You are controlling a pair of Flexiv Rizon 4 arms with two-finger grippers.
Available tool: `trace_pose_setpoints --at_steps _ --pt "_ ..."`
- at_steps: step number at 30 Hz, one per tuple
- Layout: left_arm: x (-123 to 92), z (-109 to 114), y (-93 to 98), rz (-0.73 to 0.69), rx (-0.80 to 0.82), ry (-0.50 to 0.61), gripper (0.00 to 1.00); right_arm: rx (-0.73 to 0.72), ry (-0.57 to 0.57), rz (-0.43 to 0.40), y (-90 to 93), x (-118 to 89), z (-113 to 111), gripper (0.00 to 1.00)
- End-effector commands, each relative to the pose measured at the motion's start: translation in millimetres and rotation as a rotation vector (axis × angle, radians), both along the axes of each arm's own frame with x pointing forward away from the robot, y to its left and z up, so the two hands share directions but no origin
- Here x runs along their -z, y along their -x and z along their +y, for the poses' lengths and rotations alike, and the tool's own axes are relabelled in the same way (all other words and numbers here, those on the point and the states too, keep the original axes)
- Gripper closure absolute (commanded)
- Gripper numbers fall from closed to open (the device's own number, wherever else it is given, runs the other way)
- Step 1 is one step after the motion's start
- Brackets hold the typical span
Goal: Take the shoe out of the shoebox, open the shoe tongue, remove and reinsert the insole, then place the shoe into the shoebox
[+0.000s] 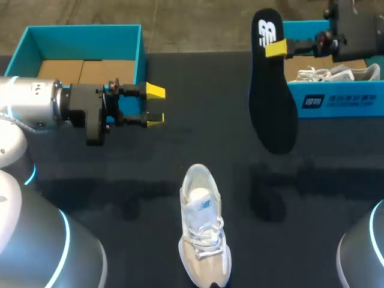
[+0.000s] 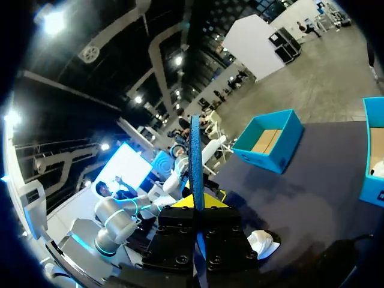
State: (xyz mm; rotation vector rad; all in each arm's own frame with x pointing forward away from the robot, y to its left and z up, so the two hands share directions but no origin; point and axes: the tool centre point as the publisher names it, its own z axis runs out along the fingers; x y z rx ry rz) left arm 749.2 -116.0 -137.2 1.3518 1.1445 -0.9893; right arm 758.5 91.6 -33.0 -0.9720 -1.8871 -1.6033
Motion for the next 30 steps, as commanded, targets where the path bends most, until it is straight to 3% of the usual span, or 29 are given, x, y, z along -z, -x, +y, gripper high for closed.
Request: trace_pose_setpoints --at_steps 1,10,17,26,30 --pt "-1.0 -1.0 -4.7 0.000 0.011 -0.003 0.00 -0.074 0.034 0.019 -21.5 -0.8 8.4 1.00" --pt "-1.0 -1.0 -4.7 0.000 0.011 -0.003 0.00 -0.074 0.034 0.019 -21.5 -0.8 8.4 1.00" --pt "-1.0 -1.0 -4.7 0.000 0.011 -0.003 0.00 -0.051 0.048 0.247 -53.1 14.0 26.0 1.00" --pt "-8.4 -1.9 -19.3 -0.018 0.030 0.059 0.00 -0.049 0.029 0.342 -69.3 29.1 42.7 1.00" --pt "-12.4 -5.2 -23.0 -0.037 0.047 0.091 0.00 -0.043 0.018 0.430 -76.0 36.5 52.0 1.00"
